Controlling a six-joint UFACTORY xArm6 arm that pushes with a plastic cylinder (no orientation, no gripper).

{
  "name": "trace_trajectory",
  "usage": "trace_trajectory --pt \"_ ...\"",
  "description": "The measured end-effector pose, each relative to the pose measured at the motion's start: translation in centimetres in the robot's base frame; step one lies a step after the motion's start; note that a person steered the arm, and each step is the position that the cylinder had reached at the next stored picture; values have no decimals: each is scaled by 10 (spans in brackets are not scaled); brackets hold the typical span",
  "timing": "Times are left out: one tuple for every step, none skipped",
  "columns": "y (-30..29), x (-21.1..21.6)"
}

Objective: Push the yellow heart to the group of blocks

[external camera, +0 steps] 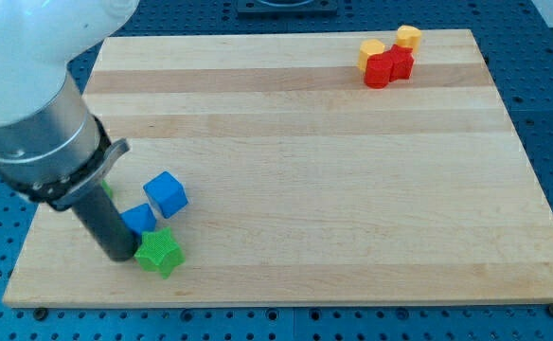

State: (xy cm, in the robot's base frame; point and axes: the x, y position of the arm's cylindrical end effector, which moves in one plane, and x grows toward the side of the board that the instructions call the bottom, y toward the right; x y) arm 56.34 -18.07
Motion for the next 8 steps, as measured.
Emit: trace_trajectory --pt "17 -27" --pt "25 -36" --pt "22 -36" --pt "-31 -36" --pt "-42 -36" --pt "-41 -38" --pt "-25 -49" --pt "8 -62"
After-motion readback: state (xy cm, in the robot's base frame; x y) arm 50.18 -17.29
